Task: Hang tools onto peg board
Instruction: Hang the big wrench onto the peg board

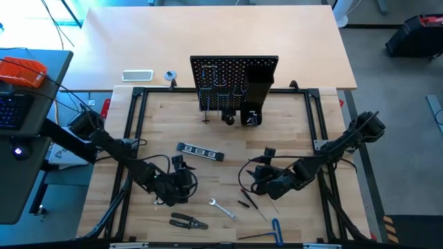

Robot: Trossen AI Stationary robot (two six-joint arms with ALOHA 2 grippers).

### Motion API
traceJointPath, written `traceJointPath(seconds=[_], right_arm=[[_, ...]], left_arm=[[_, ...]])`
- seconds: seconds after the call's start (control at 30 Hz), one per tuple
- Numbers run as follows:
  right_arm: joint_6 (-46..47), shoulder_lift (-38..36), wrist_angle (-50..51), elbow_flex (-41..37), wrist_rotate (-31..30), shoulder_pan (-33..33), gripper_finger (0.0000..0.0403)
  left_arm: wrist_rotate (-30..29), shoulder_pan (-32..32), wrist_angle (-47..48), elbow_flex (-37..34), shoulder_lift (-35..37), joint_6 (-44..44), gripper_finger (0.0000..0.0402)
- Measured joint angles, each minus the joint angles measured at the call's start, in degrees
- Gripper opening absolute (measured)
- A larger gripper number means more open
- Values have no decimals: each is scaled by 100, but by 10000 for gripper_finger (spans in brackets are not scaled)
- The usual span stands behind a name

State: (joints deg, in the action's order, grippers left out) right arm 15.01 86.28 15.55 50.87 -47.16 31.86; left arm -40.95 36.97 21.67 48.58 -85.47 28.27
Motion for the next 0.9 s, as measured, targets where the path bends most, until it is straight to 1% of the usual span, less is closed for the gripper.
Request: traceJointPath(seconds=[0.13,0.37,0.47,0.67,0.77,0.9], right_arm=[[19,0,-31,0,2,2,199],[162,0,-31,0,101,2,199],[290,2,-31,0,465,2,199],[649,2,-52,0,1255,59,199],[806,2,-224,0,1383,189,199],[854,2,-725,0,1458,444,199]], left_arm=[[0,2,-304,0,0,-47,275],[21,-80,-903,0,0,-526,275],[64,-151,-1299,0,0,-802,275],[486,-254,-1909,0,-13,-1289,275],[522,-249,-2036,0,-160,-1462,275],[692,-247,-2392,0,-547,-1655,275]])
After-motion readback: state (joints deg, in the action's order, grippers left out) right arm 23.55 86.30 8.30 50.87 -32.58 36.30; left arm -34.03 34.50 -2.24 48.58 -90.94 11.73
